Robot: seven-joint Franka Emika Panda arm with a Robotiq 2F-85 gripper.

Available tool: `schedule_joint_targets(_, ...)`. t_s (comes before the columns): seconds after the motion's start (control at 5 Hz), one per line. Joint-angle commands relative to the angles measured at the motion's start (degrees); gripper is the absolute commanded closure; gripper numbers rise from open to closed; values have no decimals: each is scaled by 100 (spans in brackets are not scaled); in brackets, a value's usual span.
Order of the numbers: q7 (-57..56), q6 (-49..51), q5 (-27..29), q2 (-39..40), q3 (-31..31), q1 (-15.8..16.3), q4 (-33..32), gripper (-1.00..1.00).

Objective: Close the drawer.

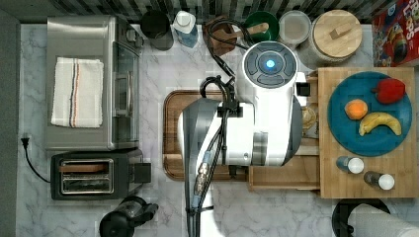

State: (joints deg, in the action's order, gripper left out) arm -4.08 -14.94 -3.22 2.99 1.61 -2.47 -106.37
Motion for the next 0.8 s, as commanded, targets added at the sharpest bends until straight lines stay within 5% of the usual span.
schedule_joint_targets(0.2, -59, -15, -10, 6, -12, -12, -2, 100)
schedule_joint_targets(0.4, -59, -15, -11, 6, -19, -19, -2, 100)
schedule_joint_targets(0.6, -281, -100, 283, -175, -60, -11, -340, -100)
schedule_joint_targets(0.8, -201, -111, 259, -301, -264, 217, -578, -100)
